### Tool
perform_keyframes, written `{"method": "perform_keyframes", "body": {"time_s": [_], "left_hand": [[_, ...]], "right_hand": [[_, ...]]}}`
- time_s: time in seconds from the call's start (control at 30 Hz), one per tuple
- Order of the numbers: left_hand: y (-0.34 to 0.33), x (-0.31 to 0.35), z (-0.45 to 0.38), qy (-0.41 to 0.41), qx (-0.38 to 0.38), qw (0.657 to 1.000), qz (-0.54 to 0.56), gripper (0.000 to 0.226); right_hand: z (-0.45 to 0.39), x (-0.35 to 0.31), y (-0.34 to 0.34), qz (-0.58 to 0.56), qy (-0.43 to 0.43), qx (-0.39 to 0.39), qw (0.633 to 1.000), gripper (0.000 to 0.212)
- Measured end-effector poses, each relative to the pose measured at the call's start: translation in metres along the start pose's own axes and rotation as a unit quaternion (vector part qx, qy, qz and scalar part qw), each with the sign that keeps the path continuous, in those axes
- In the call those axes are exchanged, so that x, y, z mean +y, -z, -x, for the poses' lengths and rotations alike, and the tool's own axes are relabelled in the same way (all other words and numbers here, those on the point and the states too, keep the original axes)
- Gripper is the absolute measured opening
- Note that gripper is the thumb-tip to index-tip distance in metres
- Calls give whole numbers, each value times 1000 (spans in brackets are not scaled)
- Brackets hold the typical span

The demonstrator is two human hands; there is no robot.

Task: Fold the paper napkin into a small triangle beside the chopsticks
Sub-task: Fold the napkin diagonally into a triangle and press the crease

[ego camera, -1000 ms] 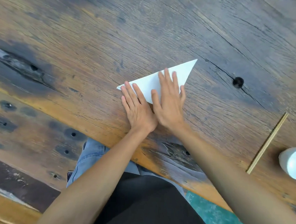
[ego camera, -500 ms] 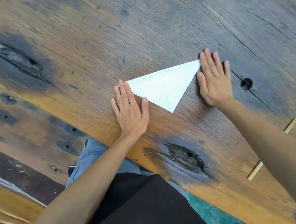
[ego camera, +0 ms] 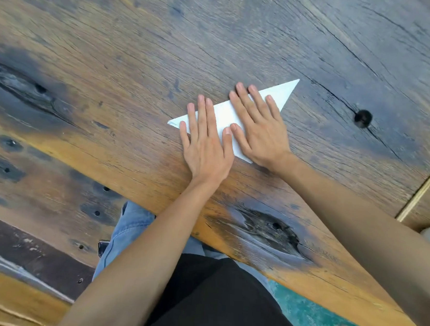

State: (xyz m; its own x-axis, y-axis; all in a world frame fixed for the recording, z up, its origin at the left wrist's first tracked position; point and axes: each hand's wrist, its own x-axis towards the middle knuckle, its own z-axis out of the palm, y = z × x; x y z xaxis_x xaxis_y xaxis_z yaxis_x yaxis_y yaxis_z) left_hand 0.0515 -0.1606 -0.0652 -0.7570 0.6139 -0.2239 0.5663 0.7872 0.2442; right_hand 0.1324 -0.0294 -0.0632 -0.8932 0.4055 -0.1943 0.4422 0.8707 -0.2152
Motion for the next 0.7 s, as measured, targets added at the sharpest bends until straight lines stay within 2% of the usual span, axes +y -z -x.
{"method": "perform_keyframes", "body": {"time_s": [0.13,0.3,0.33,0.37,0.43,0.5,0.6,0.7], "left_hand": [[2,-22,2,-3,19,1000,-22,65],[22,-51,7,78,5,997,18,66],[24,-44,6,70,9,997,31,65],[23,-32,6,38,14,998,43,65],[18,1,7,-31,12,997,72,64],[10,22,9,-31,-7,995,92,64],[-4,20,12,-3,-13,1000,16,63],[-8,11,12,-24,4,999,-39,65]], "right_hand": [[4,19,0,-11,-42,8,999,68],[16,65,18,-53,-166,11,985,66],[16,65,20,-53,-172,28,983,65],[14,58,21,-45,-152,46,986,64],[7,35,19,-27,-57,63,996,62],[4,14,11,-20,22,47,998,60],[9,9,-4,0,41,21,999,61],[11,15,-12,11,42,27,999,65]]}}
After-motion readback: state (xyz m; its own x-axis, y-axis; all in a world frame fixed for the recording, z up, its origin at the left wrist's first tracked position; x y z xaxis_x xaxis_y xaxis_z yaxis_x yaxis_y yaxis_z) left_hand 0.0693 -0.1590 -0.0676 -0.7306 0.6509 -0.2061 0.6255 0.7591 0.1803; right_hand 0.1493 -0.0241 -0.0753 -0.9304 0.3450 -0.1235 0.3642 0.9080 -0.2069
